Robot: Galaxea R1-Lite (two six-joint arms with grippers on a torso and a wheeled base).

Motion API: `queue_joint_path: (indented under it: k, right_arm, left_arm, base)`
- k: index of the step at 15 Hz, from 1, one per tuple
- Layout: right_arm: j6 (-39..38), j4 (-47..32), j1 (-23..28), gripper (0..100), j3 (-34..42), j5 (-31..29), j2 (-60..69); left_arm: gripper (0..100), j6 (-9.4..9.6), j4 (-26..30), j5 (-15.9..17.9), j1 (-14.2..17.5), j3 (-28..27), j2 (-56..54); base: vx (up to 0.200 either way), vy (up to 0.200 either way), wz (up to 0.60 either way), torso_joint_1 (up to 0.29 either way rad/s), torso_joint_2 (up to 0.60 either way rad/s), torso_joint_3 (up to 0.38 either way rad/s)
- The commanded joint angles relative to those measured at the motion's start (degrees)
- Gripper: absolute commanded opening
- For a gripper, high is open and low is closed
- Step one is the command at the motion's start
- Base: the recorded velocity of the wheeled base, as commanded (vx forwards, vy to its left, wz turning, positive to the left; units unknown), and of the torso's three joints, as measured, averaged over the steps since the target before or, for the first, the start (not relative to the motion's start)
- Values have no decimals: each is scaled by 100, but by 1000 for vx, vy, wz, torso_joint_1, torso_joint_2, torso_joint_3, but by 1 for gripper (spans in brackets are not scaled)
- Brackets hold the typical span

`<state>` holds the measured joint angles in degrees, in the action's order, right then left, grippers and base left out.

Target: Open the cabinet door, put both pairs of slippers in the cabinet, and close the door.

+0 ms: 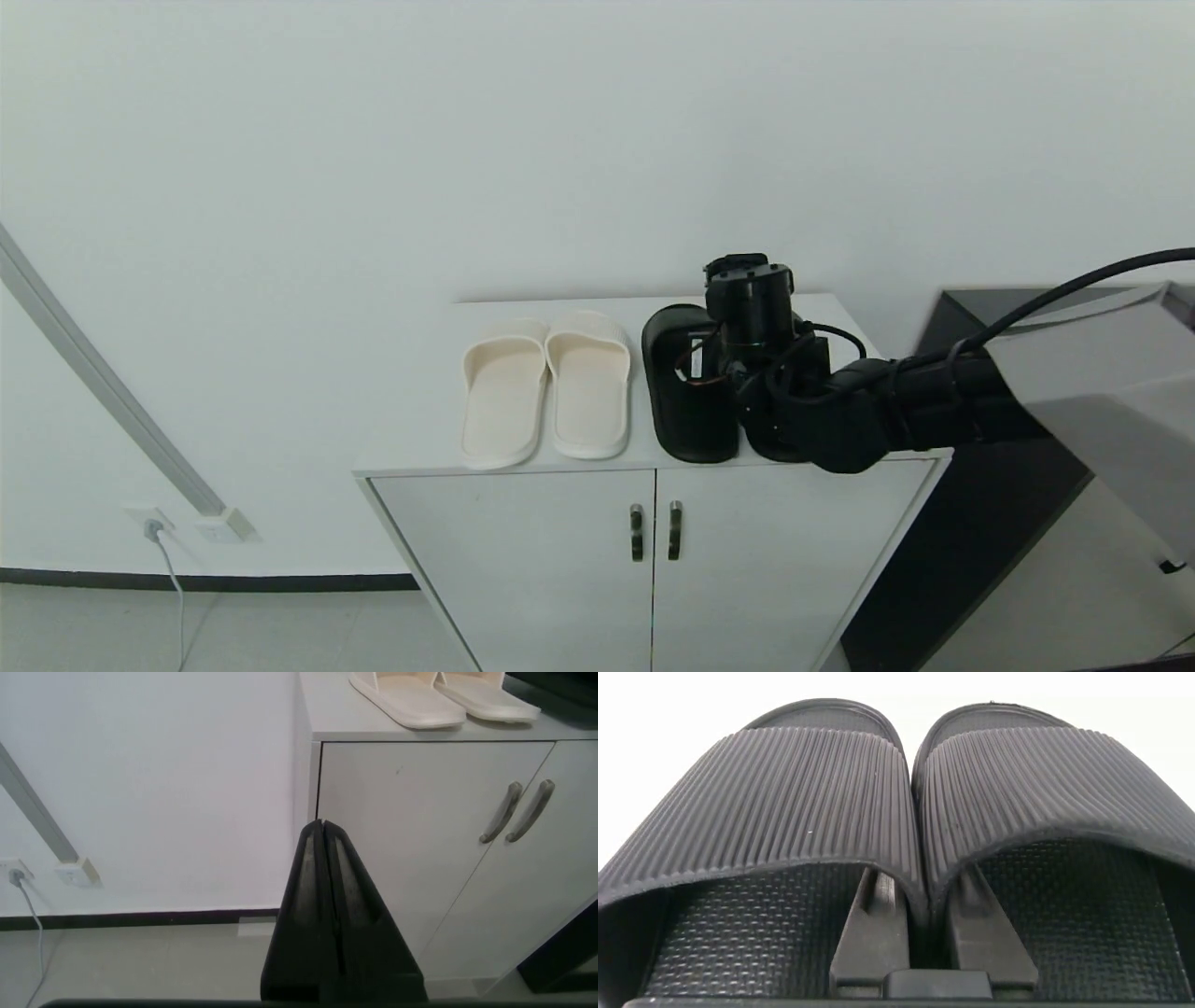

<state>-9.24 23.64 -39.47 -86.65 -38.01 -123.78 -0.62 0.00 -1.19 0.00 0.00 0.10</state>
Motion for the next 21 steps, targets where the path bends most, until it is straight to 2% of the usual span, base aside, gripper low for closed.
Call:
queue_joint_path:
  k: [1,3,6,8,10,16,21]
  right_arm:
    - [72,211,-184,0,1361,672,1339]
    - [274,528,-210,0,2337,1393,2148]
    - [291,466,-280,0,3550,2465,3194]
    - [282,238,-438,0,4147,3195,3774]
    - [291,18,-535,0,4429,3766,4204]
    - [291,-8,-641,0,4534,3819,4204]
    - [362,9,-649,0,4675,4021,4196]
  left_arm:
    - [0,1,0,5,0,0,-1]
    - [0,1,0,5,0,0,-1]
    - [0,1,0,5,0,0,-1]
    - [0,1,0,5,0,0,-1]
    - [0,1,0,23,0,0,-1]
    - [0,-8,0,14,0,0,-1]
    - [0,-17,0,14,0,0,-1]
  base:
    - [0,0,0,0,0,0]
    - [0,0,0,0,0,0]
    - [0,0,0,0,0,0]
    - [0,0,0,0,0,0]
    - [0,0,0,0,0,0]
    - [0,0,0,0,0,0]
    - [-200,0,0,6,3,3]
